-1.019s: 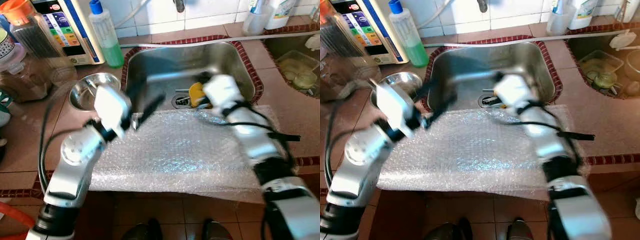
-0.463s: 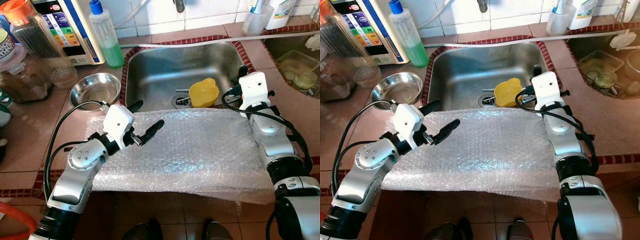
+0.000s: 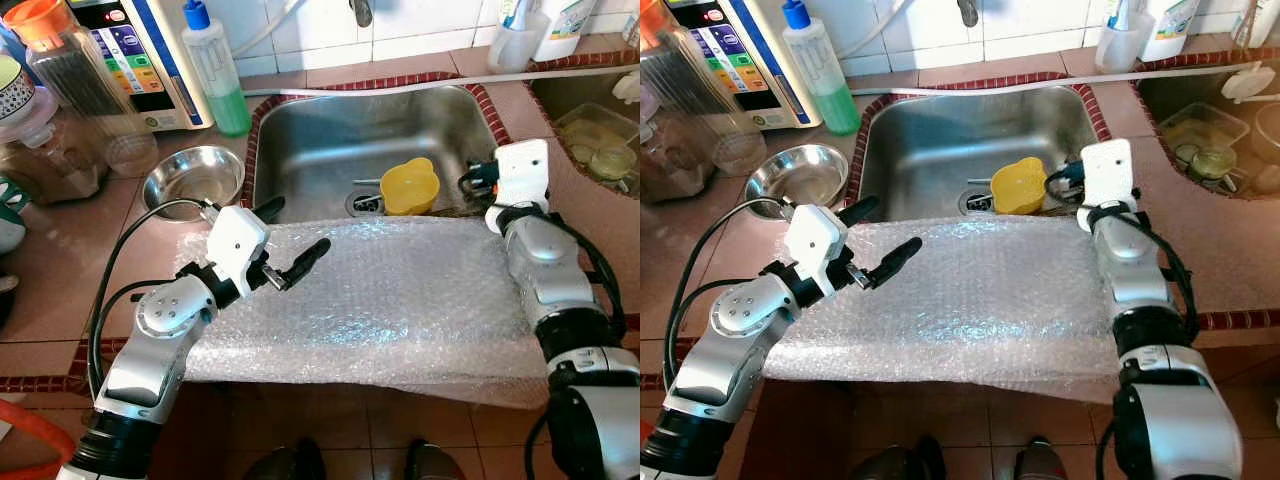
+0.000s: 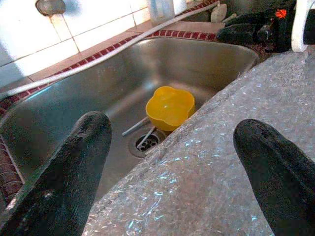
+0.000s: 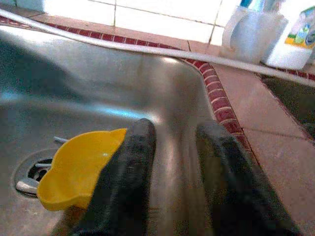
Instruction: Kitchen organization
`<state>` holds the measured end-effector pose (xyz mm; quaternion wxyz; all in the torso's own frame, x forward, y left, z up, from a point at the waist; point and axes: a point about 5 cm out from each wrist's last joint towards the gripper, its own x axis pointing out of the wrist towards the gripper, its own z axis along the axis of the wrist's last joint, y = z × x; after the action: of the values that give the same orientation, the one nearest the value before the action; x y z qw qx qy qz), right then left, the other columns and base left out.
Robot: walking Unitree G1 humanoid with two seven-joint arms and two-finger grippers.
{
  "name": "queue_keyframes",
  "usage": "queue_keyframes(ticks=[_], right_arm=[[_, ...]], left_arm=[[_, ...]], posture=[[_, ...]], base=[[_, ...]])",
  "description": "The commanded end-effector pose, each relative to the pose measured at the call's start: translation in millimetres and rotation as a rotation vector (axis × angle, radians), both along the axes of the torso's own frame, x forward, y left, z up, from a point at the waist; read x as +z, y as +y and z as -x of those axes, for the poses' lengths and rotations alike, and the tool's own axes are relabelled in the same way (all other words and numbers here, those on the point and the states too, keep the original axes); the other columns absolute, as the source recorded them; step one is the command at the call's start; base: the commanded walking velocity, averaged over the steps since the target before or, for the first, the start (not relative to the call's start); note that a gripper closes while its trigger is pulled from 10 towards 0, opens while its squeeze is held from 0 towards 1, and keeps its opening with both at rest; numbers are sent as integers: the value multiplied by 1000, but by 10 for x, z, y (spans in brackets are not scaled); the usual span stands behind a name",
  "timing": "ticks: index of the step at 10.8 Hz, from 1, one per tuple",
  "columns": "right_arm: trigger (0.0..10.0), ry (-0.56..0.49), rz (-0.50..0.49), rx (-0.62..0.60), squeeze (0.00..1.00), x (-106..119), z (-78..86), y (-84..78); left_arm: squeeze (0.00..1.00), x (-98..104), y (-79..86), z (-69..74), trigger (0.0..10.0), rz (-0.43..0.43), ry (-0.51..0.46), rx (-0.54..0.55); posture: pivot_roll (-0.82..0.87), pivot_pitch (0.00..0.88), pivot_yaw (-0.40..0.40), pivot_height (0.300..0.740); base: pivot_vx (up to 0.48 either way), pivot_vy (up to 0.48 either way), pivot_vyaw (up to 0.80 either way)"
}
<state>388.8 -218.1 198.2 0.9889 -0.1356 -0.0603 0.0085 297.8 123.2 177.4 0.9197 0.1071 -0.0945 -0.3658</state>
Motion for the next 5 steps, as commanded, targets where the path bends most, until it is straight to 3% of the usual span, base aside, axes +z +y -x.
queue_keyframes(ticks=[1,3,4,5], right_arm=[[10000,55,-36,-14,1000,-103,3,-24],[10000,7,-57,5,1000,-27,3,15],[10000,-28,-66,33,1000,31,9,71],[10000,-63,-53,88,1000,74,26,198]], left_arm=[[1000,-14,59,-15,10000,-23,6,23],[1000,14,108,-48,10000,-3,-4,66],[1000,65,166,-102,10000,8,-43,136],[1000,143,267,-181,10000,80,-57,227]], posture=[[-141,203,184,740],[-139,202,184,740],[-140,203,185,740],[-143,204,185,740]], base=[[0,0,0],[0,0,0],[0,0,0],[0,0,0]])
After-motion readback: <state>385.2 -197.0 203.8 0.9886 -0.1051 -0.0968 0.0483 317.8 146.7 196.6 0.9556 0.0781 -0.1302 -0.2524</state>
